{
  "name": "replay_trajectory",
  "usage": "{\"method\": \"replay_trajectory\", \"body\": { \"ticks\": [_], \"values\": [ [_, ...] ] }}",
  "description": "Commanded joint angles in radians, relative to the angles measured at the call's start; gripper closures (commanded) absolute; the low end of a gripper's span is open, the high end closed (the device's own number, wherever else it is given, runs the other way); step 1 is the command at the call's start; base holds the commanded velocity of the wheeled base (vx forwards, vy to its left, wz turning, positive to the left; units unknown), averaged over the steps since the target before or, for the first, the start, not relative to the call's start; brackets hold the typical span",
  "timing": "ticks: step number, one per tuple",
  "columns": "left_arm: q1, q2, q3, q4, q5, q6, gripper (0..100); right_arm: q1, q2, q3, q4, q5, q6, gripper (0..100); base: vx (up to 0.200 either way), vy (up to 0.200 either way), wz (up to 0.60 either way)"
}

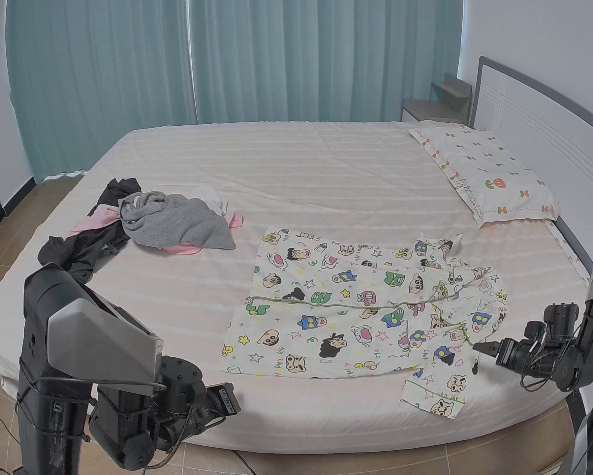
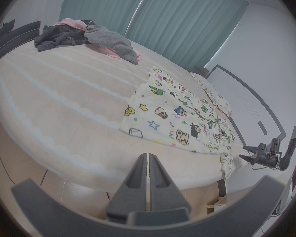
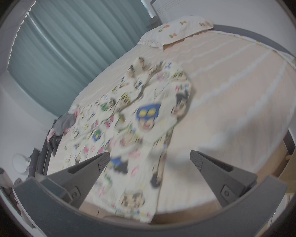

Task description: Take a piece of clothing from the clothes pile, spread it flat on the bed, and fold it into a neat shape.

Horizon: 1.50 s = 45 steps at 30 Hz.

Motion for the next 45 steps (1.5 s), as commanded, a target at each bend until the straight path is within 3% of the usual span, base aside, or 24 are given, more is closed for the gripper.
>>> {"method": "replay_trajectory", "body": {
  "ticks": [1, 19, 38, 39, 45],
  "values": [
    [-0.004, 0.000, -0.002, -0.013, 0.007, -0.002, 100, 0.106, 0.077, 0.096, -0.071, 0.006, -0.006, 0, 0.000, 0.000, 0.00],
    [0.003, 0.001, -0.011, -0.013, 0.030, -0.002, 100, 0.316, 0.264, 0.109, -0.246, -0.289, -0.009, 0, 0.000, 0.000, 0.00],
    [0.006, 0.006, -0.016, -0.013, 0.028, -0.003, 100, 0.353, 0.281, 0.053, -0.264, -0.290, 0.028, 0, 0.000, 0.000, 0.00],
    [0.006, 0.007, -0.016, -0.013, 0.028, -0.003, 100, 0.353, 0.279, 0.053, -0.264, -0.293, 0.030, 100, 0.000, 0.000, 0.00],
    [0.007, 0.007, -0.016, -0.013, 0.028, -0.003, 100, 0.353, 0.278, 0.072, -0.264, -0.302, 0.027, 100, 0.000, 0.000, 0.00]
  ]
}}
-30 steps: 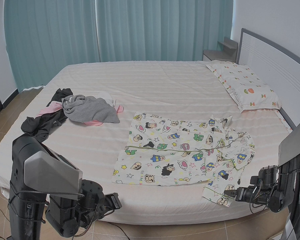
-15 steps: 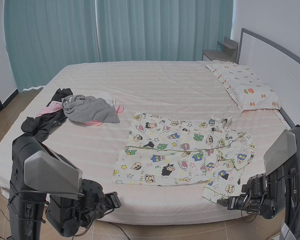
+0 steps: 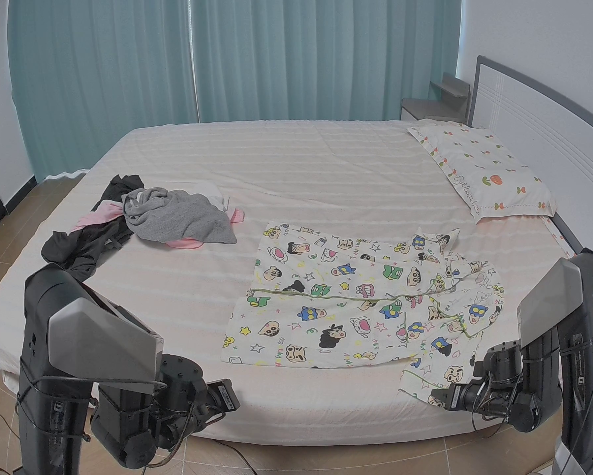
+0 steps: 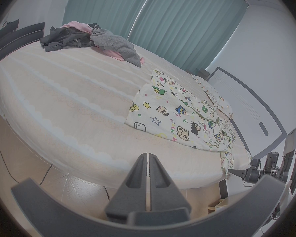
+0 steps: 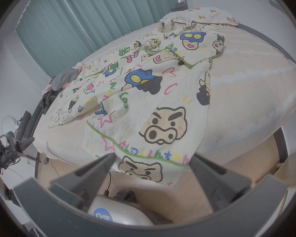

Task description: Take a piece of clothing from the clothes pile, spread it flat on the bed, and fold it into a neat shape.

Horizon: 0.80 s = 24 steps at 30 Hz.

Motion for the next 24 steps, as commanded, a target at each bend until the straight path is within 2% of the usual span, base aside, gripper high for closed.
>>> {"method": "replay_trajectory", "body": {
  "ticks": [1, 4, 10, 16, 19, 22, 24],
  "values": [
    [0.001, 0.003, 0.002, -0.013, -0.001, 0.000, 100, 0.001, 0.000, 0.017, -0.018, -0.009, -0.001, 100, 0.000, 0.000, 0.00],
    [-0.001, 0.003, 0.000, -0.013, -0.001, 0.000, 100, -0.001, -0.008, 0.049, -0.018, -0.026, -0.001, 100, 0.000, 0.000, 0.00],
    [0.004, 0.003, -0.029, -0.013, 0.002, 0.003, 100, -0.033, -0.062, 0.107, -0.018, -0.015, -0.006, 100, 0.000, 0.000, 0.00],
    [0.009, 0.006, -0.123, -0.002, 0.041, 0.008, 100, -0.102, -0.103, 0.138, -0.018, 0.069, -0.015, 100, 0.000, 0.000, 0.00],
    [0.024, 0.033, -0.185, 0.054, 0.041, 0.011, 100, -0.134, -0.109, 0.138, -0.018, 0.074, -0.054, 100, 0.000, 0.000, 0.00],
    [0.073, 0.039, -0.278, 0.191, 0.041, 0.011, 100, -0.168, -0.112, 0.138, -0.018, 0.075, -0.081, 100, 0.000, 0.000, 0.00],
    [0.084, 0.039, -0.294, 0.231, 0.039, 0.011, 100, -0.173, -0.112, 0.138, -0.018, 0.077, -0.084, 100, 0.000, 0.000, 0.00]
  ]
}}
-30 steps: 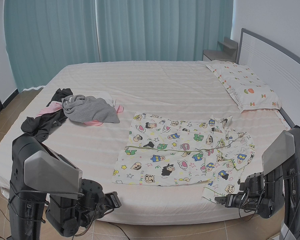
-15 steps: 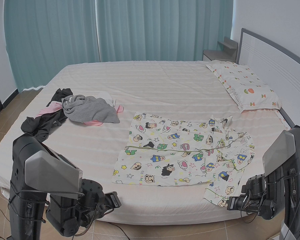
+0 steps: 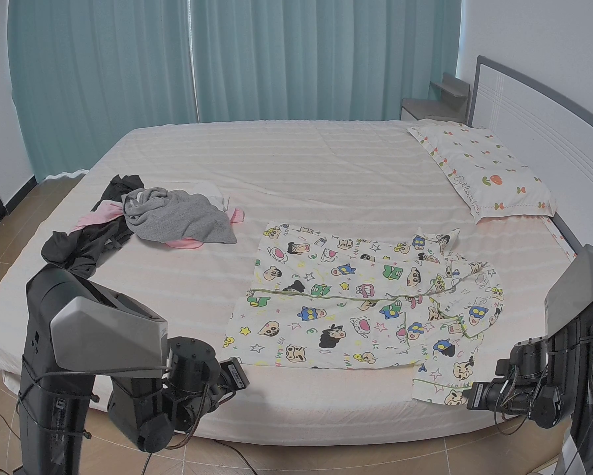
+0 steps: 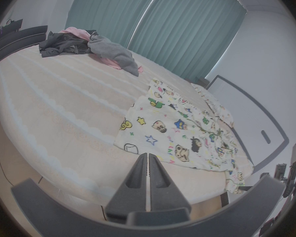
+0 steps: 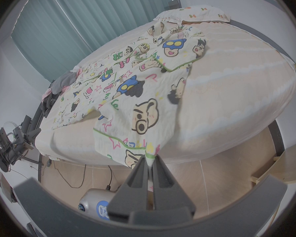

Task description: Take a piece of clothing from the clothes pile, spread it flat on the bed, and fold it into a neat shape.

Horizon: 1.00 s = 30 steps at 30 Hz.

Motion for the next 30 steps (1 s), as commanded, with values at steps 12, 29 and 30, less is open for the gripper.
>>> {"method": "replay_trajectory", "body": {
  "ticks": [12, 29, 30],
  "values": [
    [0.100, 0.018, -0.146, 0.195, -0.074, -0.003, 0, -0.045, -0.005, 0.018, -0.018, 0.018, -0.021, 100, 0.000, 0.000, 0.00],
    [0.082, 0.063, -0.316, 0.361, -0.108, 0.034, 0, -0.040, -0.007, 0.018, -0.018, 0.020, -0.021, 100, 0.000, 0.000, 0.00],
    [0.077, 0.063, -0.322, 0.372, -0.108, 0.034, 0, -0.040, -0.007, 0.018, -0.018, 0.020, -0.021, 100, 0.000, 0.000, 0.00]
  ]
}}
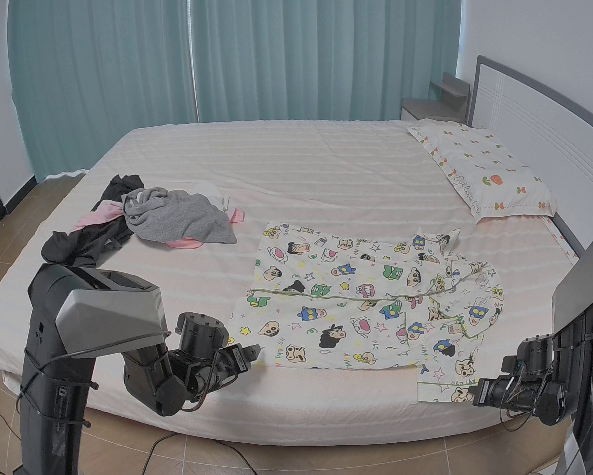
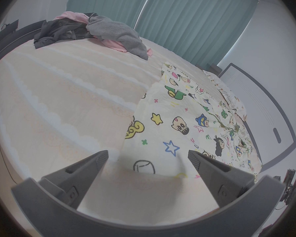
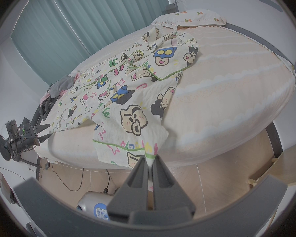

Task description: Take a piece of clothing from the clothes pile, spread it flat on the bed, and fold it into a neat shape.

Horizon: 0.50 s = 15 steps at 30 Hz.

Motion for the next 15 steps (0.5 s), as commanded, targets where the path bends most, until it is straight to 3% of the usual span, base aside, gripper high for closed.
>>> {"method": "replay_trajectory", "body": {
  "ticks": [1, 4, 5, 15],
  "values": [
    [-0.008, 0.014, -0.035, 0.019, 0.002, 0.000, 0, 0.002, 0.001, 0.018, -0.018, 0.000, 0.000, 100, 0.000, 0.000, 0.00],
    [-0.011, 0.014, -0.055, 0.062, 0.006, 0.000, 0, 0.002, 0.003, 0.018, -0.018, 0.000, -0.002, 100, 0.000, 0.000, 0.00],
    [-0.013, 0.013, -0.058, 0.070, 0.006, 0.000, 100, 0.002, 0.003, 0.018, -0.018, 0.000, -0.002, 100, 0.000, 0.000, 0.00],
    [-0.028, 0.014, -0.064, 0.082, 0.154, -0.009, 100, -0.003, -0.003, 0.018, -0.018, -0.001, -0.009, 100, 0.000, 0.000, 0.00]
  ]
}}
